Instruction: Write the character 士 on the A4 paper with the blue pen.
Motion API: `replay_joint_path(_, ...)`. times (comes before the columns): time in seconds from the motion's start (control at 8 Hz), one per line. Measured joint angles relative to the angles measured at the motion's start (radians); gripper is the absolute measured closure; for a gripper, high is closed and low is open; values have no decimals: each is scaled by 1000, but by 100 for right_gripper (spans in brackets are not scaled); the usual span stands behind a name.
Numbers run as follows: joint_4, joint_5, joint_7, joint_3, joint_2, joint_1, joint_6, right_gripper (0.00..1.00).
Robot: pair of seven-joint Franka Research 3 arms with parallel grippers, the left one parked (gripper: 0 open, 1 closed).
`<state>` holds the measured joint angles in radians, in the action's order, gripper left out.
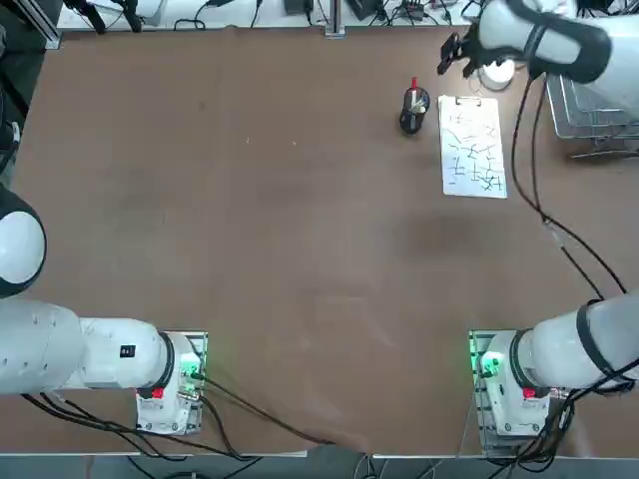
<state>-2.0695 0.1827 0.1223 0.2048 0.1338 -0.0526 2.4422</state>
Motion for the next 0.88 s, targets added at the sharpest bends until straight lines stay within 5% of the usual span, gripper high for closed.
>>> replay_joint_path(0.88, -32, -1, 0, 3, 126, -64, 192, 18)
